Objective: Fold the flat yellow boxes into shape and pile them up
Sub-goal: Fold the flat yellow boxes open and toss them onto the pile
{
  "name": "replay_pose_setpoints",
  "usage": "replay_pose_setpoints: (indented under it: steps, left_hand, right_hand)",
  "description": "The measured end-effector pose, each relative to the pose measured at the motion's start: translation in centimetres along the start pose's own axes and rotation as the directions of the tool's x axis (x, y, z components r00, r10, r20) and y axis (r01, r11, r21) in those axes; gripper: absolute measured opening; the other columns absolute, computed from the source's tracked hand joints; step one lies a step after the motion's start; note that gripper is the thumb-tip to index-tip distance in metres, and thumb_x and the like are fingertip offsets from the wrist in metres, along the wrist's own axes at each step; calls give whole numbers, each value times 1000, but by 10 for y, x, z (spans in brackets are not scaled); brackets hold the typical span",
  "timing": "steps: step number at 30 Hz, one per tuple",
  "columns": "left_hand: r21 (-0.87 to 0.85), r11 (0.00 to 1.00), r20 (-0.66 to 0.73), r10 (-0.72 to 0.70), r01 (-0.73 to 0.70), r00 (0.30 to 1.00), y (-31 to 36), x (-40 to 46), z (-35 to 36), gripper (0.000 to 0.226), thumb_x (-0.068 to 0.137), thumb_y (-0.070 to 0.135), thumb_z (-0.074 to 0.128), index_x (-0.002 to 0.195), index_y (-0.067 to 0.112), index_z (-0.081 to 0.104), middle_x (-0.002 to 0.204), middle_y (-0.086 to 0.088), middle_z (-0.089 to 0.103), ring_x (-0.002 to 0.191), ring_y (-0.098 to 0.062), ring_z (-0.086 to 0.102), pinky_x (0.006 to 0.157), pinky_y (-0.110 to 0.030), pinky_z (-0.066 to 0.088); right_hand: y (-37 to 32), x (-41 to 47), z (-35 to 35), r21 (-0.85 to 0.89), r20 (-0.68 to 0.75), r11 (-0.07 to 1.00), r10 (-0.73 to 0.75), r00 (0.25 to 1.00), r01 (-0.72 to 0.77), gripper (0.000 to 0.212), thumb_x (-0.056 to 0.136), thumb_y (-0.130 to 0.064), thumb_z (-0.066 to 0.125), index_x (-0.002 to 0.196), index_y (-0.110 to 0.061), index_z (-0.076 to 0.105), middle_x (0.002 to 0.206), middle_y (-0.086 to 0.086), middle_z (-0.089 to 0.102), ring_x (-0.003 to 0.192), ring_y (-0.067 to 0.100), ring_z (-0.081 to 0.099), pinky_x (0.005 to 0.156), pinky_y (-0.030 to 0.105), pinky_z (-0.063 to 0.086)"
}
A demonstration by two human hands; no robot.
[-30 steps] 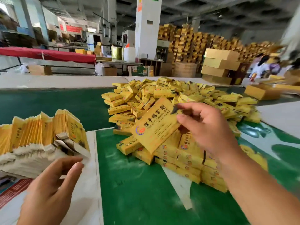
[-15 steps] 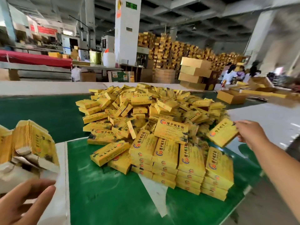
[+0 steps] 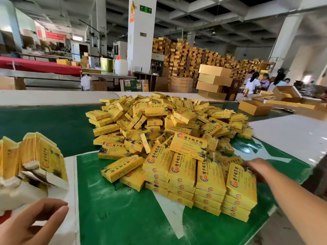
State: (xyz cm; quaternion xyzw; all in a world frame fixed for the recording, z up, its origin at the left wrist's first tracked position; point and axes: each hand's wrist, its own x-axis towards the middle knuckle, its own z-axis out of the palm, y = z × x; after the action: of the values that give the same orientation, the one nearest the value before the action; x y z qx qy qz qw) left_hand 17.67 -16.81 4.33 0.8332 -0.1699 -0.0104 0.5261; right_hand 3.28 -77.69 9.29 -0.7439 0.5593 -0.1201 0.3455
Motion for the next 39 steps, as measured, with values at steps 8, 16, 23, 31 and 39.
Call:
replay_pose_setpoints:
  steps: [8, 16, 23, 31, 39]
  left_hand:
    - [163, 985, -187, 86, -55, 979, 33, -16, 9, 23, 75, 64, 64, 85, 44, 68, 73, 24, 69, 69, 9, 63, 48, -10, 49]
    - [96, 995, -450, 43, 1, 892, 48, -25, 7, 20, 86, 24, 66, 66, 23, 65, 61, 0, 65, 58, -10, 59, 52, -27, 46]
    - [-167, 985, -632, -75, -41, 772, 35, -18, -5, 23, 88, 19, 64, 66, 13, 64, 61, -10, 62, 59, -26, 58, 56, -42, 51]
    - [-167, 981, -622, -29, -96, 783, 34, -18, -2, 31, 86, 14, 65, 57, 18, 56, 51, 7, 52, 46, -3, 42, 44, -11, 33]
    - [-229, 965, -600, -37, -127, 799, 31, -15, -4, 27, 87, 16, 63, 61, 13, 59, 53, -2, 52, 50, -9, 44, 47, -25, 39]
  right_hand:
    - [-78, -61, -15, -395, -134, 766, -593, 794, 507, 20, 96, -30, 56, 95, -19, 73, 95, 0, 71, 83, 23, 63, 77, 38, 54]
    - [-166, -281, 76, -45, 294, 236, -926, 238, 971, 20, 85, -48, 62, 103, -42, 68, 84, -24, 64, 72, -4, 60, 55, 14, 44]
    - [-179, -362, 243, 97, 502, 153, -861, 85, 984, 72, 89, -38, 57, 153, -22, 29, 152, 1, 43, 134, 17, 45, 107, 32, 38]
    - [-194, -356, 308, 68, 470, 319, -846, 251, 945, 36, 88, -25, 56, 124, -26, 61, 113, 3, 70, 99, 24, 65, 77, 32, 53]
    - [-187, -330, 259, 121, -113, 250, -958, 264, 961, 31, 92, -13, 66, 63, -9, 56, 46, -9, 38, 40, 10, 34, 41, 24, 21]
